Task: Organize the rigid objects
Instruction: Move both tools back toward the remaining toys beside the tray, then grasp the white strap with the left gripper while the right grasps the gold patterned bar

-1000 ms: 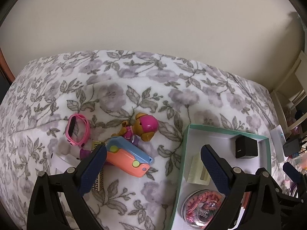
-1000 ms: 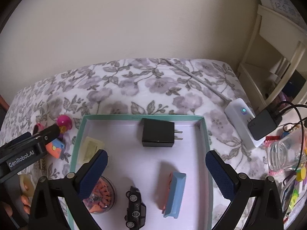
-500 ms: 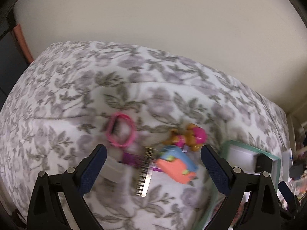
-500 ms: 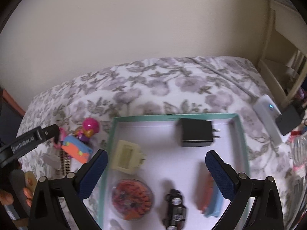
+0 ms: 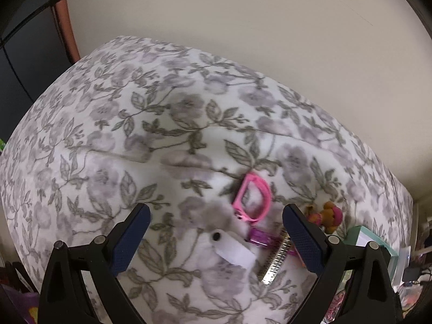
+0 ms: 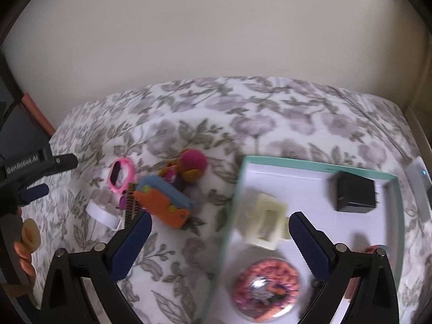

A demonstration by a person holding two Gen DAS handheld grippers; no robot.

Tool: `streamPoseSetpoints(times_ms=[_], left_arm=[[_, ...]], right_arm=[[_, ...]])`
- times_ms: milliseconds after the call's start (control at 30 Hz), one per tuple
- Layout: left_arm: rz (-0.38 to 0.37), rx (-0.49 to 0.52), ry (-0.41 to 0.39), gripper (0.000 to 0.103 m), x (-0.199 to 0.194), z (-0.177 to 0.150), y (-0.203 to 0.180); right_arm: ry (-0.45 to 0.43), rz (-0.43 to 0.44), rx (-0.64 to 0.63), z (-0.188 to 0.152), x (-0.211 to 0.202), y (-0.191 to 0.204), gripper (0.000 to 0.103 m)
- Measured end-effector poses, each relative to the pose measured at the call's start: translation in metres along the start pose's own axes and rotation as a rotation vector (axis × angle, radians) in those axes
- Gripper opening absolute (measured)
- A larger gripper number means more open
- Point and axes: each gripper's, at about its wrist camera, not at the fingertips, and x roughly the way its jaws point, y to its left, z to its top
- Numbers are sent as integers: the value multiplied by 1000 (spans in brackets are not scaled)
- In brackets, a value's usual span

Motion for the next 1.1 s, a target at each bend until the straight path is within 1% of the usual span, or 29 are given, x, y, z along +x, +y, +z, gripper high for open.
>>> streamPoseSetpoints(times_ms=[100, 233, 467, 567, 700, 800, 867, 933, 1000, 1100], left_arm=[[-13, -18, 18, 98, 4, 2, 9], [-13, -20, 62, 98, 18, -1, 13], [-28, -30, 146, 98, 46, -9, 15], [-34, -38, 172, 98, 54, -11, 18], [-34, -38, 193, 98, 60, -13, 20], [-40, -39, 208, 98, 66, -16, 20], [-45, -31, 218, 98, 70, -18, 18], [-45, -12, 221, 98, 73, -21, 15], [-41, 1, 233, 98, 78, -23, 12], [-49, 9, 247, 98, 82, -26, 8]], right_arm=[[15, 6, -31, -1, 8, 15, 102], [46, 20, -58, -4, 22, 34, 101], [95, 62, -96, -12, 41, 59, 96], [114, 75, -108, -16, 46, 66, 91], [132, 113, -107, -19, 50, 73, 84], [141, 118, -109, -22, 54, 76, 81], [136, 108, -113, -22, 55, 77, 80], [130, 110, -113, -22, 54, 78, 75], [128, 132, -98, -21, 55, 77, 63], [139, 145, -88, -22, 59, 78, 60]])
